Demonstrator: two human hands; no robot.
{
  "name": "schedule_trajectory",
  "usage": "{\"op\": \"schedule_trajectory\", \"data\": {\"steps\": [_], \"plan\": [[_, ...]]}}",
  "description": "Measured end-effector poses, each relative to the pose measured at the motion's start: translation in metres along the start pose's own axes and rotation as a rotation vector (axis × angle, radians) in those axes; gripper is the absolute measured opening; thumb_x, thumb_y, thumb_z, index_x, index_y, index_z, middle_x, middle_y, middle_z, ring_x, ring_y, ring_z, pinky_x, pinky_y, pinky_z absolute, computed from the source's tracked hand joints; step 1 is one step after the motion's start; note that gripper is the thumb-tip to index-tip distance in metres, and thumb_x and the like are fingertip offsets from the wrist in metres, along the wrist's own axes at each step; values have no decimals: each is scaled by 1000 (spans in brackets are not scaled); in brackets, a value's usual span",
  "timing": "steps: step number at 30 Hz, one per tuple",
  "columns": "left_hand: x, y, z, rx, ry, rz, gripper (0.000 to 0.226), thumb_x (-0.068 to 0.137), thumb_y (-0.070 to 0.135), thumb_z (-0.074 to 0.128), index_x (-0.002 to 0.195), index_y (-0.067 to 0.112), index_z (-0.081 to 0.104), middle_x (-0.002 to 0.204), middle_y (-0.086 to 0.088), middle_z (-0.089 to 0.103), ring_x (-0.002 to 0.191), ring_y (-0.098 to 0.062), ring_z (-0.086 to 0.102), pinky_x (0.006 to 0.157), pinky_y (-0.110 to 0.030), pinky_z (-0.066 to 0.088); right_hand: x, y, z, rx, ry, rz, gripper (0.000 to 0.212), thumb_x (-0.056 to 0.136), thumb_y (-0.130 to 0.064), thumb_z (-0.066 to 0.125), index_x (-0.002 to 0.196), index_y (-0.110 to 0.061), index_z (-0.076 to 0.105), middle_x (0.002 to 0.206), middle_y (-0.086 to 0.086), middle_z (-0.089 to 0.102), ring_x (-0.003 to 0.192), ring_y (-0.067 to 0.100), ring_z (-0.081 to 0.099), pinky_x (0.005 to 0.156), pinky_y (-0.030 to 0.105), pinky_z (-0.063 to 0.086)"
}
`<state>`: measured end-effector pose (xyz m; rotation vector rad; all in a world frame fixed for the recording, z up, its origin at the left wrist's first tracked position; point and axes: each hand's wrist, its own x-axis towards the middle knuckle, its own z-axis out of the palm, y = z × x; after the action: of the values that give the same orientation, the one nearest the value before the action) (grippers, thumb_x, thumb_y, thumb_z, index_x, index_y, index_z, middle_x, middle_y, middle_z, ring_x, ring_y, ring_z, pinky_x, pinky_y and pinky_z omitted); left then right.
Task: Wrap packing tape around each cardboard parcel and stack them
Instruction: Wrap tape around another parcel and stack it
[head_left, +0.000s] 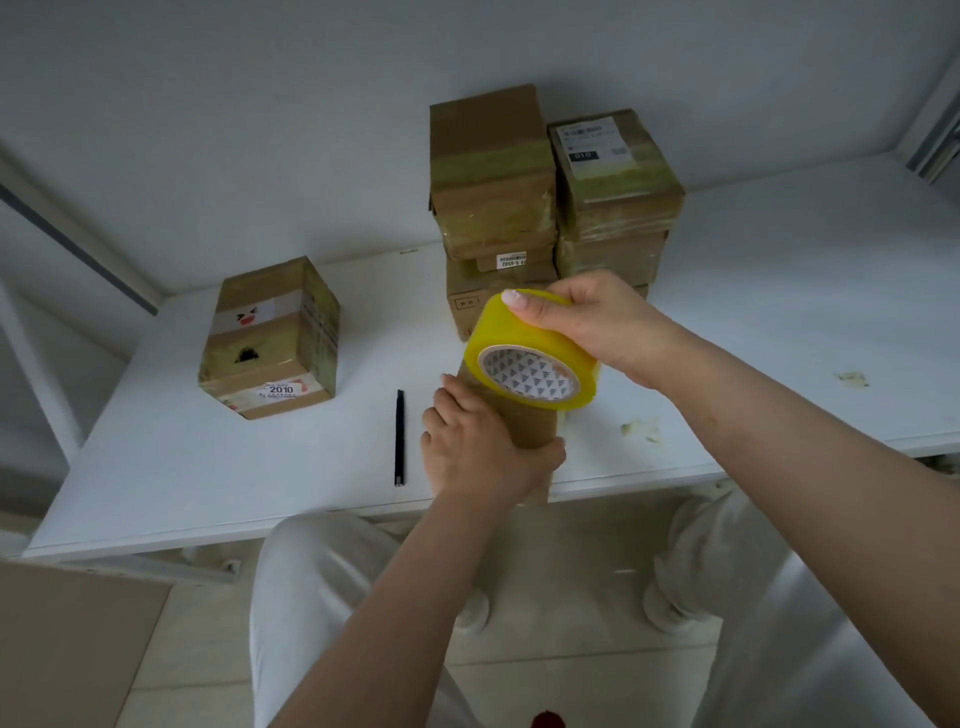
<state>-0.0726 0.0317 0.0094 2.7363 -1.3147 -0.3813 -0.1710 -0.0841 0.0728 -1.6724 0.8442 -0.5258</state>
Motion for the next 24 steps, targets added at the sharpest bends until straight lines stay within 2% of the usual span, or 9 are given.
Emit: {"op": "schedule_trajectory", "data": {"steps": [3, 6, 8, 12, 15, 18, 20, 22, 24], "plan": [[0, -2, 0, -10, -14, 15, 136, 66, 78, 60, 150, -3, -9, 153, -16, 20, 140, -33, 24, 113, -40, 27, -19, 11, -26, -20, 22, 53, 65, 60, -65, 65, 76, -2, 69, 65, 4, 70, 60, 13, 67, 58, 22, 50], [-2, 1, -2, -14, -17, 28, 135, 66, 78, 59, 150, -3, -10, 153, -16, 21, 140, -33, 24, 112, -40, 28, -34, 35, -45, -85, 51, 100, 79, 60, -66, 67, 86, 8, 66, 72, 19, 68, 64, 22, 65, 65, 31, 49], [-1, -1, -4, -42, -40, 17, 134, 68, 77, 60, 150, -1, -11, 153, -15, 21, 140, -34, 24, 112, -41, 29, -40, 56, -48, -172, 49, 156, 70, 69, -61, 70, 77, 8, 65, 65, 15, 62, 60, 22, 62, 63, 32, 47], [3, -4, -5, -72, -38, 33, 134, 67, 74, 64, 152, 3, -11, 155, -12, 19, 142, -33, 22, 113, -42, 27, -46, 96, -34, -118, 38, 282, 45, 79, -48, 71, 66, -6, 64, 59, 3, 59, 58, 16, 57, 60, 27, 45], [8, -7, -5, -96, -40, 61, 129, 67, 75, 64, 153, 14, -10, 154, -11, 19, 142, -34, 21, 112, -46, 28, -40, 108, -22, -94, 35, 287, 41, 83, -46, 70, 62, -13, 57, 57, -3, 53, 60, 14, 52, 60, 25, 41], [8, -7, -7, 21, -45, 76, 126, 66, 81, 57, 153, 20, -10, 161, -13, 1, 148, -37, 1, 114, -58, 18, -35, 109, -21, -84, 23, 284, 46, 82, -49, 70, 74, -4, 64, 72, 10, 60, 69, 19, 59, 66, 29, 46], [7, -1, -6, 130, -63, 93, 133, 63, 88, 53, 153, 16, -13, 160, -17, -16, 147, -39, -15, 115, -62, 9, -35, 111, -21, -94, 7, 278, 46, 81, -50, 70, 73, -6, 60, 71, 12, 55, 67, 20, 56, 65, 31, 44], [6, 5, -4, 138, -88, 102, 138, 60, 88, 56, 152, 14, -17, 160, -18, -18, 148, -40, -11, 115, -60, 13, -36, 112, -22, -120, -3, 285, 46, 81, -51, 70, 69, -9, 56, 69, 10, 51, 64, 19, 53, 63, 30, 42], [8, 2, -4, 44, -88, 95, 132, 64, 77, 65, 153, 21, -14, 161, -14, -4, 147, -39, 8, 111, -57, 25, -37, 109, -23, -117, -8, 291, 47, 80, -53, 70, 69, -9, 58, 70, 10, 54, 66, 19, 55, 65, 31, 43]]}}
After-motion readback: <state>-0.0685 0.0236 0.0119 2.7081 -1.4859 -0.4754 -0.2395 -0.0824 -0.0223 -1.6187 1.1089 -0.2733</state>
